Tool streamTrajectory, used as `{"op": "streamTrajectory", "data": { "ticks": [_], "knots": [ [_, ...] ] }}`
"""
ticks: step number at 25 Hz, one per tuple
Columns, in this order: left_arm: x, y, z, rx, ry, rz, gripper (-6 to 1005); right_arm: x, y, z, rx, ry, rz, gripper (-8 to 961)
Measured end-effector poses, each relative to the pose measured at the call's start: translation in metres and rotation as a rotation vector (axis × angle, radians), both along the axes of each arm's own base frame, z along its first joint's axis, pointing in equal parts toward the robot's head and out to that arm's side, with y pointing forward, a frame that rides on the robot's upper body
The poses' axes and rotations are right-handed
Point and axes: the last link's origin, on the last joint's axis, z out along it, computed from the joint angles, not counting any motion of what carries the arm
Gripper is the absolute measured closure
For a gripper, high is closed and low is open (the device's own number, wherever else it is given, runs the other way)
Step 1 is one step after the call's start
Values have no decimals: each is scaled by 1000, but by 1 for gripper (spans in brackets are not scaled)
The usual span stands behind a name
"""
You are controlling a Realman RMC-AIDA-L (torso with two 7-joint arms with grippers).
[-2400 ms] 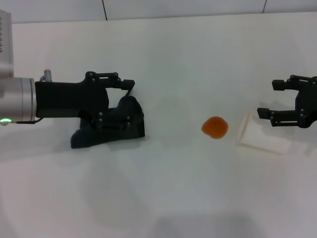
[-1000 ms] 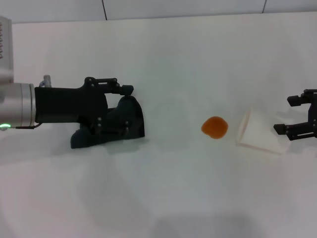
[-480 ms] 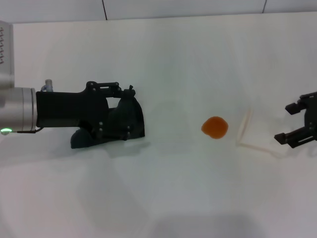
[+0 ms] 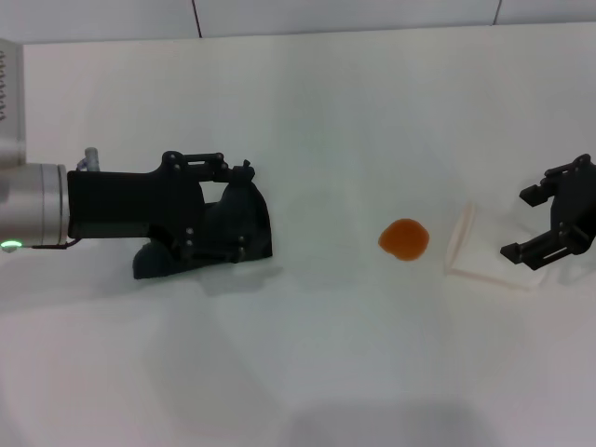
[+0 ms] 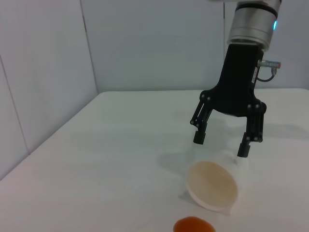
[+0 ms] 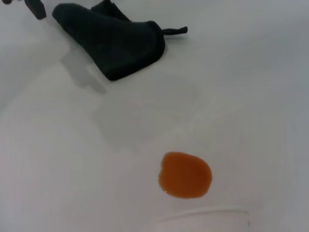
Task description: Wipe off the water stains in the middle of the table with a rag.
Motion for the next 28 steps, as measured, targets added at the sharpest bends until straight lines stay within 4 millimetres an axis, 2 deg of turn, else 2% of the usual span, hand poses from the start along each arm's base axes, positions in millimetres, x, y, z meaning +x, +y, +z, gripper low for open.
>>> {"op": "streamTrajectory", "data": {
  "ticks": [11,28],
  "knots": [
    [-1,0,1,2,2,-2,239,-4,0,-10,-26,-12,-5,113],
    [-2,-3,1,-3,-6,-8,245,3,4,-22,-23,-67,-12,113]
  ]
}}
